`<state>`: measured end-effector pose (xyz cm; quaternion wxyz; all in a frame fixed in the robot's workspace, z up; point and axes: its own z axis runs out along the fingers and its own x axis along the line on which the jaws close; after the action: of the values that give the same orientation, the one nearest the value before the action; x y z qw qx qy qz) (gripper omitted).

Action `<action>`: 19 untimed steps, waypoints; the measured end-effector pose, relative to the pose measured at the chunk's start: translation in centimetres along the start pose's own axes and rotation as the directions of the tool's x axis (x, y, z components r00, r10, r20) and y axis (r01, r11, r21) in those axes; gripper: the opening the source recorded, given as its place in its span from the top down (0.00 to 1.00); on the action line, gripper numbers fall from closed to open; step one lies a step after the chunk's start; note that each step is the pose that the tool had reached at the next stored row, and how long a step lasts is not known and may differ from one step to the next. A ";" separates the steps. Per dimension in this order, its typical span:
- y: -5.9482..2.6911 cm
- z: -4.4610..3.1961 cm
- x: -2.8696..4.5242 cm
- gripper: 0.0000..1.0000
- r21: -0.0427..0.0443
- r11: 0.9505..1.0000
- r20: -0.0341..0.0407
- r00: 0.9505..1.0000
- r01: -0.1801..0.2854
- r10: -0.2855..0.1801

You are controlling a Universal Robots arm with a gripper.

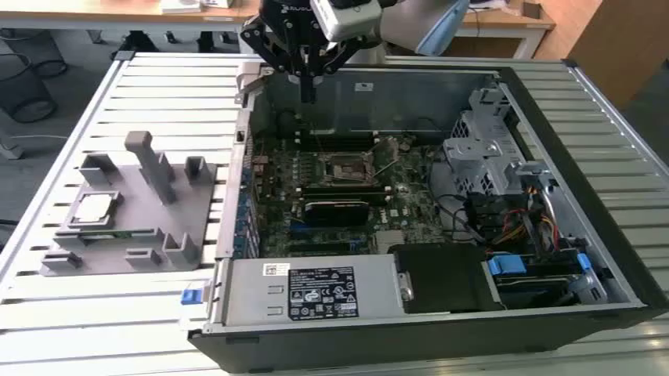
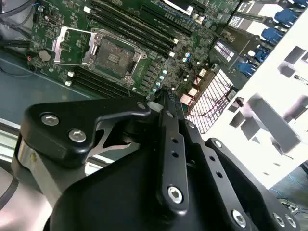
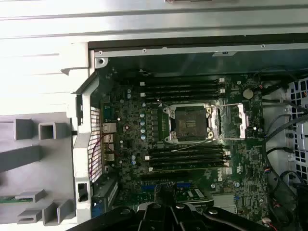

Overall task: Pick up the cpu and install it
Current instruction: 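Reach for the cpu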

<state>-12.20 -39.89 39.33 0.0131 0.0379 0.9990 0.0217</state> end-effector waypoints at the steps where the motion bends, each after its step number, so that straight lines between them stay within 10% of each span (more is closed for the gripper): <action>1: 0.00 0.00 0.00 0.89 0.000 1.000 0.000 1.000 0.000 0.000; 19: -0.06 -0.01 0.75 0.89 0.000 1.000 0.000 1.000 0.000 0.000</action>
<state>-12.95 -39.90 39.32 0.0131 0.0379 0.9990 0.0217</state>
